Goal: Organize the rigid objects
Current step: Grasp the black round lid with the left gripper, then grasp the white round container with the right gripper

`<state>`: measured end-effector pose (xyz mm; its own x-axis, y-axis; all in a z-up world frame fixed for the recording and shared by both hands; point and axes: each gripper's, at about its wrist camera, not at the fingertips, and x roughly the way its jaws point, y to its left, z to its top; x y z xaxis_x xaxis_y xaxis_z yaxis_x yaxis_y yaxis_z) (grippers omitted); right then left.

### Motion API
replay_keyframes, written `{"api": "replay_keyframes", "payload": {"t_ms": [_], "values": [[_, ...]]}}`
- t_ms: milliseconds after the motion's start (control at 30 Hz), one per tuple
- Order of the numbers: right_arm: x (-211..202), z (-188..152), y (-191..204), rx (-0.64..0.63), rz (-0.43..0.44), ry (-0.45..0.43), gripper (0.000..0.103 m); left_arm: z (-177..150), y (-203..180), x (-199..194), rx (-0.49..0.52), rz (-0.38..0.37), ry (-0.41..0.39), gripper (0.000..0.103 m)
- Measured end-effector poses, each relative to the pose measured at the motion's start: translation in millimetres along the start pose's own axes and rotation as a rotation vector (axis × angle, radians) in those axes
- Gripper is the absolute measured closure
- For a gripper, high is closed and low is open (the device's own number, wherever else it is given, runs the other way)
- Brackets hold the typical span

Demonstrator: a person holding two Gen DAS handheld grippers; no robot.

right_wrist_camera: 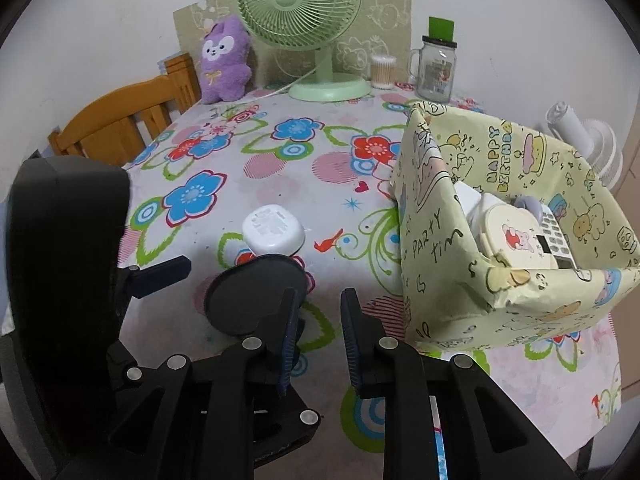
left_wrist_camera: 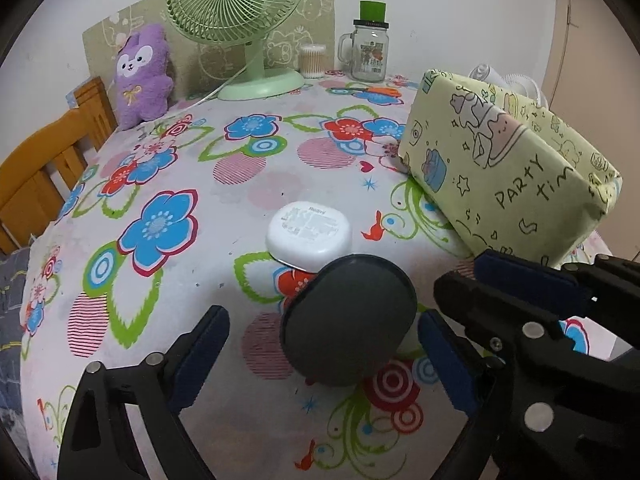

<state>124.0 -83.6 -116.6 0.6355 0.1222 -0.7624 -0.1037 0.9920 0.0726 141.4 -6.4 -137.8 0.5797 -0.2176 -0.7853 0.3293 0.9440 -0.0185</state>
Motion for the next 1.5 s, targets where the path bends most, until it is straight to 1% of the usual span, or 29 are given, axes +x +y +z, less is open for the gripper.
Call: {"api": "replay_keyframes", "payload": {"t_ms": [133,200,267,300,333,467,600,700,900,1067,1133,1167,1200,1233,1267,1300,1433,1500], "values": [[4.9,3.2,0.4,-0.001,-0.007,0.006,0.078,2.9,1.6,6.4,-0.006,-0.029,0.011,0.018],[7.3,3.5,-1.2,0.010,-0.006,0.012,0.078,3.6,1.8,9.2,-0.010,-0.032,0.013,0.026],[10.3,4.2,-3.1,0.020,-0.010,0.020,0.078,4.0,0.6,11.1,-0.017,-0.019,0.006,0.036],[11.5,4.5,-3.5,0.021,-0.014,0.023,0.078,4.3,-0.2,11.3,-0.015,-0.013,0.001,0.038],[11.8,4.4,-4.3,0.020,-0.018,0.023,0.078,4.2,-0.7,10.8,-0.010,-0.018,-0.003,0.047],[13.1,5.4,-3.3,0.014,-0.024,0.025,0.077,3.8,1.5,8.6,-0.007,-0.038,0.003,0.047],[16.3,7.9,1.5,0.008,-0.013,0.027,0.078,1.6,6.1,0.6,-0.005,-0.012,-0.013,0.047],[19.2,11.3,7.2,0.004,0.000,0.027,0.078,0.7,16.9,-5.6,-0.017,0.010,-0.020,0.047],[32.1,20.3,22.4,-0.018,0.034,0.028,0.077,2.5,36.8,-5.1,-0.031,0.057,-0.009,0.047],[50.5,30.6,29.7,-0.022,0.048,0.054,0.077,5.2,53.3,1.0,-0.052,0.073,0.011,0.047],[59.5,34.9,29.0,-0.013,0.047,0.076,0.073,6.9,58.5,4.1,-0.062,0.085,0.016,0.047],[64.6,37.4,27.4,-0.003,0.049,0.090,0.066,7.9,61.6,5.4,-0.068,0.089,0.016,0.047],[67.6,39.5,26.2,0.003,0.045,0.094,0.056,9.0,65.5,6.9,-0.077,0.093,0.018,0.047],[69.5,40.8,25.2,0.007,0.037,0.094,0.050,9.9,68.1,8.0,-0.084,0.095,0.019,0.047],[72.0,42.7,23.7,0.015,0.020,0.091,0.040,10.8,72.0,9.3,-0.093,0.093,0.020,0.047],[73.4,44.0,22.8,0.019,0.014,0.086,0.035,11.7,75.1,10.4,-0.102,0.088,0.022,0.047],[83.0,49.8,24.4,0.015,0.028,0.093,0.034,13.0,81.4,14.8,-0.103,0.104,0.028,0.047],[89.6,53.0,27.7,0.005,0.029,0.098,0.034,13.4,84.4,16.8,-0.108,0.096,0.035,0.047]]}}
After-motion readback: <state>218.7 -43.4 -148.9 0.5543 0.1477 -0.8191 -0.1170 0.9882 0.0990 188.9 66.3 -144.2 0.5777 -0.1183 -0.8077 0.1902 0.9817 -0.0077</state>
